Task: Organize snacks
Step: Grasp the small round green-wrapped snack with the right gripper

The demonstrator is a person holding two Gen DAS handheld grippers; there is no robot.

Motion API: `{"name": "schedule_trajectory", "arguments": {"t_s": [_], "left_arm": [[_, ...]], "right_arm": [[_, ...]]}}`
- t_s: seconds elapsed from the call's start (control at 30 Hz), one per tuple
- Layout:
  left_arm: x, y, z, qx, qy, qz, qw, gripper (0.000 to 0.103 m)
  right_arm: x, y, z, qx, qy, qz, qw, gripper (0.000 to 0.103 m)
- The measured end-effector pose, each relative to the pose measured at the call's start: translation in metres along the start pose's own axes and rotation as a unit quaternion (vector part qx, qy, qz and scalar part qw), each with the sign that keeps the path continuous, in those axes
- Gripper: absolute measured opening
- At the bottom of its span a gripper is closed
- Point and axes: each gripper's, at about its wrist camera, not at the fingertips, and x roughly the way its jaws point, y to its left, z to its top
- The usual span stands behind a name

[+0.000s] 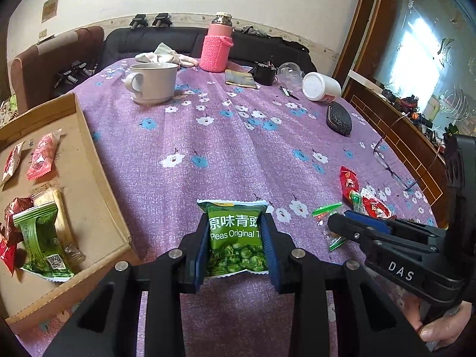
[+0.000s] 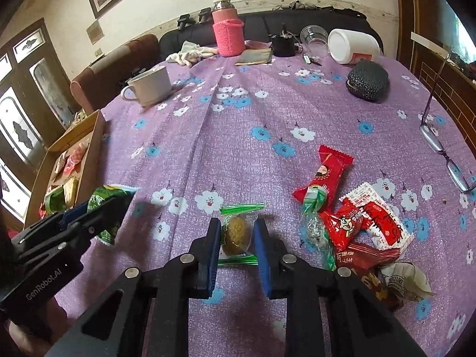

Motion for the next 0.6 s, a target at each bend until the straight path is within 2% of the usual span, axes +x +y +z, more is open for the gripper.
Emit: {"name": "schedule_trajectory", "arguments": {"t_s": [0.1,0.3,0.6], "left_arm": [[0.0,0.0,0.0,0.0,-0.001,0.0,1.0,0.032],[0.0,-0.001,0.0,0.002,-0.005,0.003,1.0,0.032],[-0.003,-0.001,0.001,-0.001,-0.011,0.002,0.9999,0.032]], "right_arm": [[0.003,0.0,0.0,-0.005,0.006,-0.004,1.0,0.024],[0.006,0.013,-0.004,-0.044,0.003,-0.038,0.998,0.028],[0.006,0.008,-0.004,-0.036,-0.002,-0.037,0.999,0.026]]}}
